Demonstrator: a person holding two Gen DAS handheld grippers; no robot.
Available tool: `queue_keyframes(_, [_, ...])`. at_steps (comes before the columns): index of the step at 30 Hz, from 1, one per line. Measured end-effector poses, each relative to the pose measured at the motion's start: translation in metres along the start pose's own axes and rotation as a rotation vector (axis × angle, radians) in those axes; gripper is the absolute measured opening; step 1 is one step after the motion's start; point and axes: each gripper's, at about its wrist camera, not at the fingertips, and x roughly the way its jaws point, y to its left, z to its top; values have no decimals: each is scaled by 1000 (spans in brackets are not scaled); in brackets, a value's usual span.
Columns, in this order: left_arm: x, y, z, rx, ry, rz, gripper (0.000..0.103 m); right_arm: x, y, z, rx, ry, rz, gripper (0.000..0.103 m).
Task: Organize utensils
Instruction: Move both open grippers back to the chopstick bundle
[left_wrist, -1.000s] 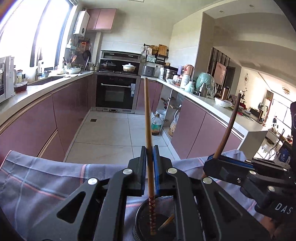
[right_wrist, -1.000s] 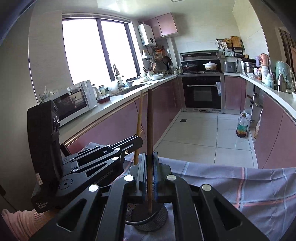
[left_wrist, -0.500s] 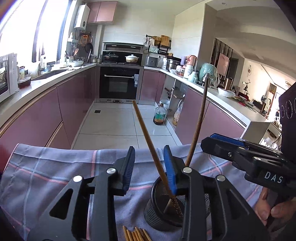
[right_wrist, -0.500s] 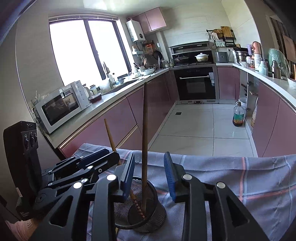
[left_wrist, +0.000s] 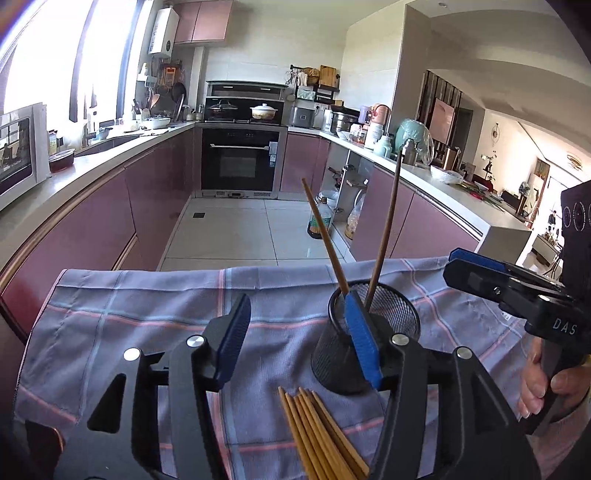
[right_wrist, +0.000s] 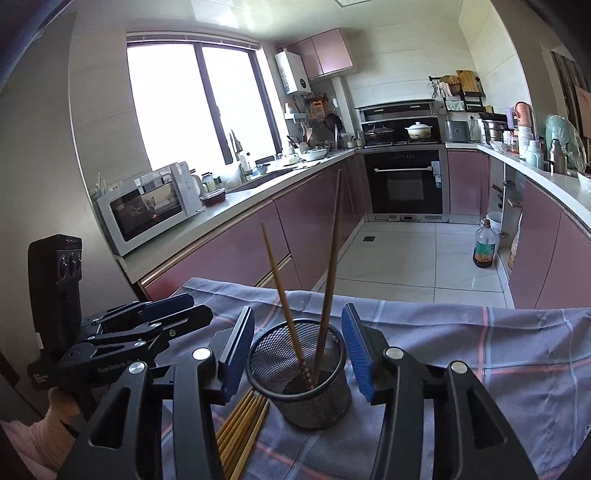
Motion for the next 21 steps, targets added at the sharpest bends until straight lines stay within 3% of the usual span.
queue_keyframes(4, [-12,3,-28,27,48,9,57,-8,12,-17,-23,38,47,47])
queue_keyframes(12, [-16,13,-83,21,184,26,57,13,30,-77,-33,218,89,47])
queue_keyframes(21, [-12,4,-116,31,276,31,57,37,41,-113,-20,345,67,46])
